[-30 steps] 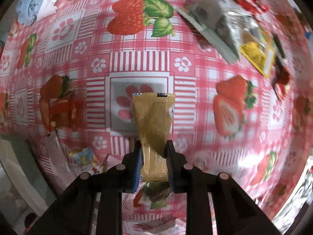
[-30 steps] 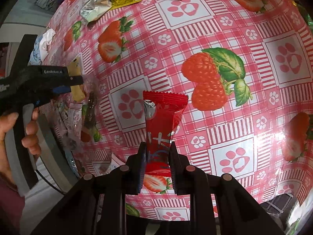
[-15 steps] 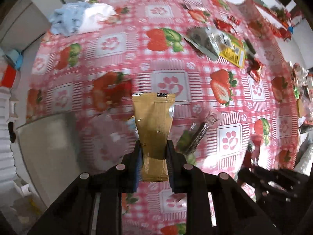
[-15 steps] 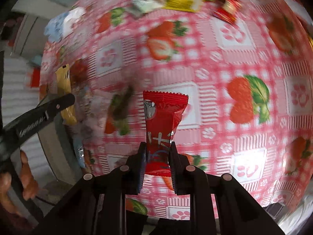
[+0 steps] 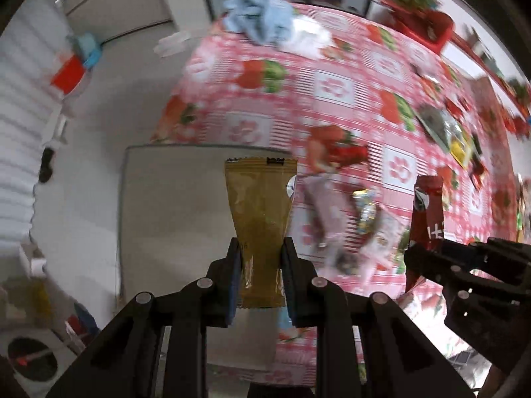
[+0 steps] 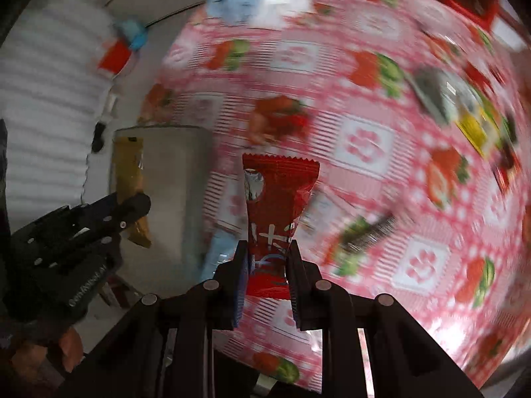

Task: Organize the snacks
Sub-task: 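Carry both packets over the white tray and open both tools to drop them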

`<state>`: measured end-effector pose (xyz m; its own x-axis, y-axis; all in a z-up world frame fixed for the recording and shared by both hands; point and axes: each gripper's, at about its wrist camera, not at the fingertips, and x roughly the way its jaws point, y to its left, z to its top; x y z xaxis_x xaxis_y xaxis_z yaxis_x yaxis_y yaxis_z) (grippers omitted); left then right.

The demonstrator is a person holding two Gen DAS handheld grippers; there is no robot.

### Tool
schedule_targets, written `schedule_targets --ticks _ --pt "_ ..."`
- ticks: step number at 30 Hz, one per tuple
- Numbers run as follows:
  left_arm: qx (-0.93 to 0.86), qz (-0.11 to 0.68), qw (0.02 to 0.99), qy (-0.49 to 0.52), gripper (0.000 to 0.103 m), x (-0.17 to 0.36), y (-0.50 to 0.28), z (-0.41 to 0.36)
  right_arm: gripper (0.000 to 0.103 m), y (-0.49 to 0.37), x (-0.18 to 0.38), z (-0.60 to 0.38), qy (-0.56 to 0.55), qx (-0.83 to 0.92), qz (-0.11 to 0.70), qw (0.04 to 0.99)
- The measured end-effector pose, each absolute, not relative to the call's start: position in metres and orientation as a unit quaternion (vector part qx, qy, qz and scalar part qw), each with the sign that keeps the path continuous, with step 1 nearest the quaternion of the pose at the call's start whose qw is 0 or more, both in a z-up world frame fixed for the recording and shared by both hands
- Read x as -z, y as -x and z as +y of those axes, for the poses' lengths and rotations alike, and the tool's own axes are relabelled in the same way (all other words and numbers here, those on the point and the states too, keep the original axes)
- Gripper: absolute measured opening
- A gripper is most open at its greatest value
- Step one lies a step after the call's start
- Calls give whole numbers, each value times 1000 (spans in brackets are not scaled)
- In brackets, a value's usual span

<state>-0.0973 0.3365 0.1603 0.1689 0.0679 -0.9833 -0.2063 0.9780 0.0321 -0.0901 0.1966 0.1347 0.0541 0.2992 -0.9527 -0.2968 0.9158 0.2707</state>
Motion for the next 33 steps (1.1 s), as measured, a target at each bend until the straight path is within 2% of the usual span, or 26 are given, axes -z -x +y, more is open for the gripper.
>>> schedule_targets --ticks 8,15,28,29,31,33 --pt "-127 640 752 91 25 -158 127 390 23 94 -121 269 64 -259 649 713" --pt "-137 668 723 112 25 -129 156 418 23 110 -89 316 91 -293 666 680" --pt "-127 716 678 107 26 -73 179 427 23 122 -21 337 88 -289 716 629" --pt "-126 719 676 105 28 -71 179 426 23 122 -18 338 89 -289 718 627" --pt "-132 723 672 92 38 -68 179 427 24 123 -12 339 98 -287 721 623" --pt "-144 725 669 79 66 -66 180 427 24 123 -10 337 113 -281 721 623"
